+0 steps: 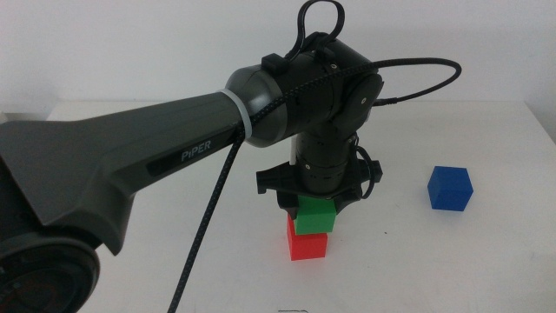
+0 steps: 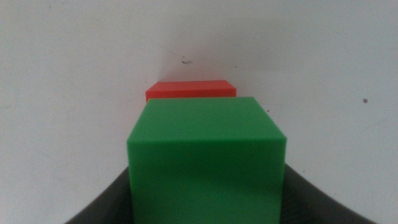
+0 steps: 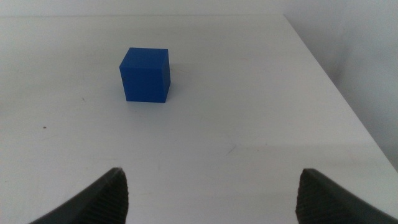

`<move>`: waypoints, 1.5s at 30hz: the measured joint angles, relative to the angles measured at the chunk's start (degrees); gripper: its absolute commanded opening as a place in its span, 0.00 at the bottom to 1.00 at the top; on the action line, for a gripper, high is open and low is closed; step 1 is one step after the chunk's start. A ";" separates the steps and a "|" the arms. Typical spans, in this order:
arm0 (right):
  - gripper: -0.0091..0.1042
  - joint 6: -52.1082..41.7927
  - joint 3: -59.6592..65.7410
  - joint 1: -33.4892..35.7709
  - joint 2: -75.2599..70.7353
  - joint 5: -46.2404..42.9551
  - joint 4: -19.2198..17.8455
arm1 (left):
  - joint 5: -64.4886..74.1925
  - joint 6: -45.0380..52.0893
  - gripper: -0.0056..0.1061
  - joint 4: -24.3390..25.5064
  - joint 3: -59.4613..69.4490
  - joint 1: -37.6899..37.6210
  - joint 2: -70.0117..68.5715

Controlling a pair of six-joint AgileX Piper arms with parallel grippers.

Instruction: Stack red cubes first, then green, then blue cubes in a specific spot.

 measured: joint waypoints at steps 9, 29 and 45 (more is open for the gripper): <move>0.71 0.00 0.00 0.00 0.00 0.00 0.06 | 0.00 -1.25 0.04 2.10 0.12 0.00 -0.04; 0.71 0.00 0.00 0.00 0.00 0.00 0.06 | -0.26 -0.48 0.04 -0.05 0.50 0.00 1.69; 0.71 0.00 0.00 0.00 0.00 0.00 0.06 | -0.49 1.20 0.65 1.65 0.50 0.00 1.69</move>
